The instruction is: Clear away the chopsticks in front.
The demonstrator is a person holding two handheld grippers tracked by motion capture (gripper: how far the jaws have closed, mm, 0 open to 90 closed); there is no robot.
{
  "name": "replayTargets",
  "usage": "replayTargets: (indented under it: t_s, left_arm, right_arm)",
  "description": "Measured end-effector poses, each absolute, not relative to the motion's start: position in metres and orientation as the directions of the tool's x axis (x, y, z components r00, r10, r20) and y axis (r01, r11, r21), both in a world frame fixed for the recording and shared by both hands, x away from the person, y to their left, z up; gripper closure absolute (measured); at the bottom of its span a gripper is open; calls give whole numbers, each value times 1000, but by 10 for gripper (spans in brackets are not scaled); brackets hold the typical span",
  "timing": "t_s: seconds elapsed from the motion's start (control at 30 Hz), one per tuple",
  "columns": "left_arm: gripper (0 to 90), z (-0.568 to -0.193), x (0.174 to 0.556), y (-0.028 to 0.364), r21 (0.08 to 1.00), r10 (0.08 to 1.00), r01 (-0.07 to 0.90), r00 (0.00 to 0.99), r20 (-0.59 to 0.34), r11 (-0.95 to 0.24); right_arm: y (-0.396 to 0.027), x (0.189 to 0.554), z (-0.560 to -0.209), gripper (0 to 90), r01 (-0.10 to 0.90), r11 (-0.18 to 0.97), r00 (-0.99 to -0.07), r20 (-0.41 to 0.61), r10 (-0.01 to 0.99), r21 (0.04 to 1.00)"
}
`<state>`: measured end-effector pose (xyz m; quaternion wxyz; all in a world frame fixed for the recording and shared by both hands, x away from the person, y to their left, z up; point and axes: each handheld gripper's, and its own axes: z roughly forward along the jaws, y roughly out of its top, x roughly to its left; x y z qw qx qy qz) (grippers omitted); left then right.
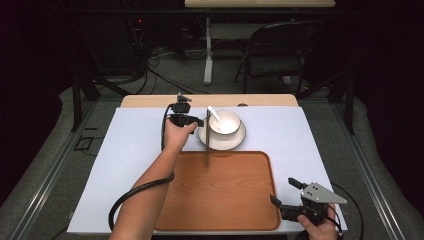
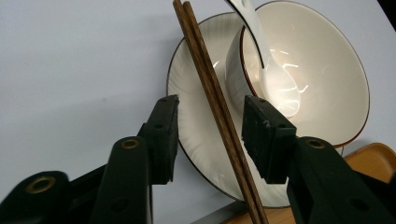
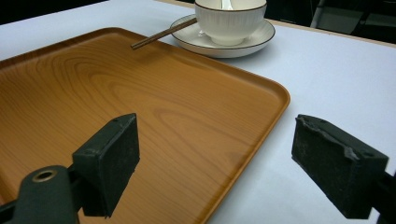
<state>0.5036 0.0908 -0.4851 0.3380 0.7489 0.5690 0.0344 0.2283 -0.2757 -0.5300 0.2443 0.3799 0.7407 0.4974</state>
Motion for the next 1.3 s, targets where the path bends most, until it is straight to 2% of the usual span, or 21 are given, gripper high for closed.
replayTargets:
  t_s: [0.63,1.13,1.3]
  left_arm:
    - [708,-507,507,73,468,875,871,337,-348,-149]
    - [801,-511,509,73,425,864,900,289,-412,-98]
    - [806,-512,509,72,413,863,906,282,-420,-95]
  right_arm:
    - [-276,229,-530,147,320,216,-595,18,804,922]
    - [-276,229,-530,147,320,216,-596,19,802,922]
    - [-276,229,-530,147,319,217,-597,18,802,923]
